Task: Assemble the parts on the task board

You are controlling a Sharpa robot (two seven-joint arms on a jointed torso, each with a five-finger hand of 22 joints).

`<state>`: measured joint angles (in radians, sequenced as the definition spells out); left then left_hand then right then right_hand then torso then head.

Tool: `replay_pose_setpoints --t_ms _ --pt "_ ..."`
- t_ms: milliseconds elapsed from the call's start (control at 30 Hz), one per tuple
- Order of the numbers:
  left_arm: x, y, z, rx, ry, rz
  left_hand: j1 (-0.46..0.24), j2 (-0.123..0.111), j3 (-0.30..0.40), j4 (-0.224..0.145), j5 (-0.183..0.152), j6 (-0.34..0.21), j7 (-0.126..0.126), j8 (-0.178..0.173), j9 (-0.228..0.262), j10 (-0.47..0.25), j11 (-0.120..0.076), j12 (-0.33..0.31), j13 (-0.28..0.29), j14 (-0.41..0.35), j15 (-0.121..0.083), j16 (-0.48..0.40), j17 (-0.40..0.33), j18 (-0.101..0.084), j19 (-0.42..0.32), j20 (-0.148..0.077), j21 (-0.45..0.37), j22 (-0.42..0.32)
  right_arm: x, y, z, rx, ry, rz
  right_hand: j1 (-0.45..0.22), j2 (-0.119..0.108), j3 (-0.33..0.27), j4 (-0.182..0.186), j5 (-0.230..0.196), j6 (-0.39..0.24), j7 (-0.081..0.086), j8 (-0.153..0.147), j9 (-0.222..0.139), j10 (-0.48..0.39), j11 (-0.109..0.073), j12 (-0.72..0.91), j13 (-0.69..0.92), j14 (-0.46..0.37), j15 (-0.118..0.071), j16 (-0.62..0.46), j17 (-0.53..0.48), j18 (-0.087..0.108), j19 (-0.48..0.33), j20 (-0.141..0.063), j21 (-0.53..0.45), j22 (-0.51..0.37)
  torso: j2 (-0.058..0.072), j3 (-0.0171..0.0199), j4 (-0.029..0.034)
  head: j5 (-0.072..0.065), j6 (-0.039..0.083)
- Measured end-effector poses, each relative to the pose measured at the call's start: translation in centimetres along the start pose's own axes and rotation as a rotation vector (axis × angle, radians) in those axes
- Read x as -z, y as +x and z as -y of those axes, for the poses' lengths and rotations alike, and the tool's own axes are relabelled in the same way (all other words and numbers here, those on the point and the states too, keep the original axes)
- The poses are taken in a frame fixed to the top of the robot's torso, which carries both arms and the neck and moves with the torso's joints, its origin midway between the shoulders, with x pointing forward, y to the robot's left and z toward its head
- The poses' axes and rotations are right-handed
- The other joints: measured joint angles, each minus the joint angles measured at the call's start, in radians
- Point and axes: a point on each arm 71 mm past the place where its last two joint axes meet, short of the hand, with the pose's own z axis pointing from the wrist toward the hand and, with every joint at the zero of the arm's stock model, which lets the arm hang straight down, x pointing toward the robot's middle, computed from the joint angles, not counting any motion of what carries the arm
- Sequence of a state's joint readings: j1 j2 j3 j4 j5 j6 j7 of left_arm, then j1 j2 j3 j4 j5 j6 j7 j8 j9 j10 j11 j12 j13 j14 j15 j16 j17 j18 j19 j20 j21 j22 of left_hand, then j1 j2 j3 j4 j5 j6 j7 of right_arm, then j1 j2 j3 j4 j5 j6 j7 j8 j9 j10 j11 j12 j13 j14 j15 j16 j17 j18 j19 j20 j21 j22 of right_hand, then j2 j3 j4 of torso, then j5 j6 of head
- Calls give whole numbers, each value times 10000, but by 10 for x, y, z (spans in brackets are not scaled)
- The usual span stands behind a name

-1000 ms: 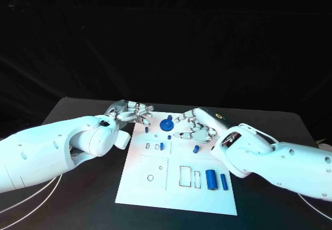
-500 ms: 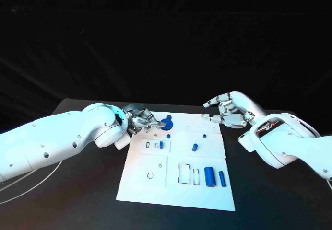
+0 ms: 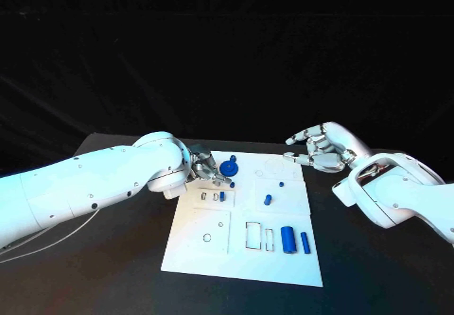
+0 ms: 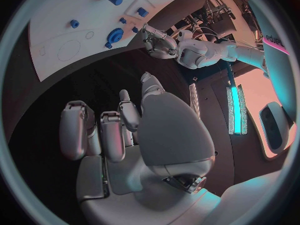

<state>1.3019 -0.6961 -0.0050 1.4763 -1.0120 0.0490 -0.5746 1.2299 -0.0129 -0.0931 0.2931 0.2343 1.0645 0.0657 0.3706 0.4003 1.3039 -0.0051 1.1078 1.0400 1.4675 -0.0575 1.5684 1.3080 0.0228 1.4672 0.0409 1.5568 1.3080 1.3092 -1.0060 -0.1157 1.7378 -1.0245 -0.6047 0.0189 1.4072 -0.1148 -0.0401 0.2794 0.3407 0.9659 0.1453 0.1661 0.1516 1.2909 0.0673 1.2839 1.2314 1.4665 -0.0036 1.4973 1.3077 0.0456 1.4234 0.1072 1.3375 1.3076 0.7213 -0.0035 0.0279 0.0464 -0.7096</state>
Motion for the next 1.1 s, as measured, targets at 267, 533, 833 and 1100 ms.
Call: replay_pose_setpoints --t_ms 267,533,833,1100 --pt "-7 1 5 -688 -733 -218 -226 -56 -254 -10 0 -110 -37 159 279 35 -35 166 214 0 0 0 -1 -109 0 0 65 -1 -1 -1 3 1 137 14 0 0 -11 11 0 0 0 0 9 0 0 0 -17 0 0 -39 -1 0 0 0 -36 -1 13 -2 -15 34 -70" --pt "-13 4 10 -1093 -1013 -411 -388 -140 -377 3 0 -110 -37 198 401 35 -35 230 310 0 1 0 -2 -108 0 0 65 -2 -1 -1 3 10 198 12 0 0 -41 41 -1 0 0 38 8 0 0 0 -27 0 0 -39 -2 0 -36 -36 -36 -2 23 -14 -15 22 -139" --pt "-17 7 12 -1350 -1147 -607 -387 -140 -377 4 0 -110 -37 235 426 35 -35 271 358 1 1 0 -3 -107 0 0 107 -3 -2 0 4 22 242 -1 0 0 -68 12 -1 25 -26 38 7 0 0 -40 -41 0 0 -78 -2 -1 -36 -36 -92 -3 20 -16 -15 14 -215" --pt "-18 9 13 -1530 -1186 -795 -427 -99 -376 4 0 -109 -37 236 465 106 -34 284 382 1 1 0 -4 -105 -1 1 107 -3 -3 0 4 29 267 -17 -46 46 -94 37 -1 29 -30 37 6 1 0 -40 -41 0 0 -78 -3 0 -36 -36 -92 5 15 -15 -12 -8 -258"
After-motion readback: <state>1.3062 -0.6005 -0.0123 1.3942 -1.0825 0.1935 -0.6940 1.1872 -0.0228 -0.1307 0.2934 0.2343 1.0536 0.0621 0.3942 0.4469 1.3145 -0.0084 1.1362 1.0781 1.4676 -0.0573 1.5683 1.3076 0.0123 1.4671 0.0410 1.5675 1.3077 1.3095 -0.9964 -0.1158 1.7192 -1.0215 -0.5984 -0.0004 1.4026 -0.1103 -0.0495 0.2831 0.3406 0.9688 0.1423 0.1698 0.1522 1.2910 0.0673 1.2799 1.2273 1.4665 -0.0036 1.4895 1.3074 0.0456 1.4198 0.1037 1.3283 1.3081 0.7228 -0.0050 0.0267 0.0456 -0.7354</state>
